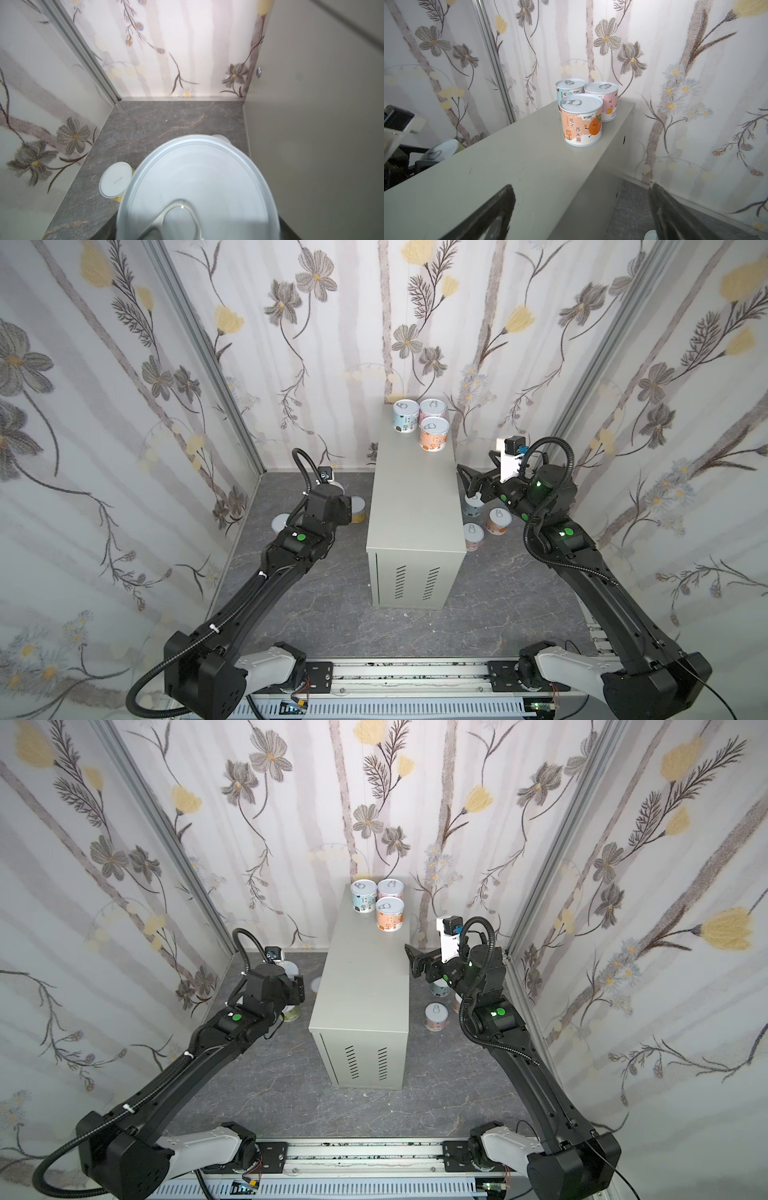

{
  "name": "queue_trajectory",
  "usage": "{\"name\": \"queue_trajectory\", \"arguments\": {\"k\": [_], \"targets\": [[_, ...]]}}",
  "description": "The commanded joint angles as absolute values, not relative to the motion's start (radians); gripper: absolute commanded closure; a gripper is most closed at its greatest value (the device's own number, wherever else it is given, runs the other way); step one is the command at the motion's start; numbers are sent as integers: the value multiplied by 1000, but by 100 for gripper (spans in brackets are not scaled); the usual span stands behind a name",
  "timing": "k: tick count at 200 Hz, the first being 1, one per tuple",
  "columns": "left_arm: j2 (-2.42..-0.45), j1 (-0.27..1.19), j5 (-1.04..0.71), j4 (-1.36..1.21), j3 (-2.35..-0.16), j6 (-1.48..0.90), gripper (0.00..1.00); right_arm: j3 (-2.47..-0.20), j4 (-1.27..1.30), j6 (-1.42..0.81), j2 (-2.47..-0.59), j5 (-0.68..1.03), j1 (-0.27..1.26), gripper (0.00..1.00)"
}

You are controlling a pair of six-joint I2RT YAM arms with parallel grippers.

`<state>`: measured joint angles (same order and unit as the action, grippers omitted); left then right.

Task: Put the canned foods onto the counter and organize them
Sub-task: 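Lift the green-labelled can up toward the cabinet top with the left gripper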

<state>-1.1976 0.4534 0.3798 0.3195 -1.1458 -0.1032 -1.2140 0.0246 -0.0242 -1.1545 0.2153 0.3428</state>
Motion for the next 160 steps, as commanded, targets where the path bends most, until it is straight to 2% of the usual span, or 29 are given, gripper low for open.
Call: {"name": "queue_trajectory", "arguments": {"k": [1,36,97,160], "targets": [[-1174,441,249,415,-1254,-49,45,-1247,-22,20,-1129,261,353,0],[-1169,436,85,560,-1439,-41,48,-1312,-112,74,-1120,313,379,0],[-1195,434,-176,757,-1687,-41,48,-1322,-115,74,-1074,352,420,0],[-1205,437,-239,814,-1758,-9,50,-1335,-146,85,-1051,393,476,0]]}}
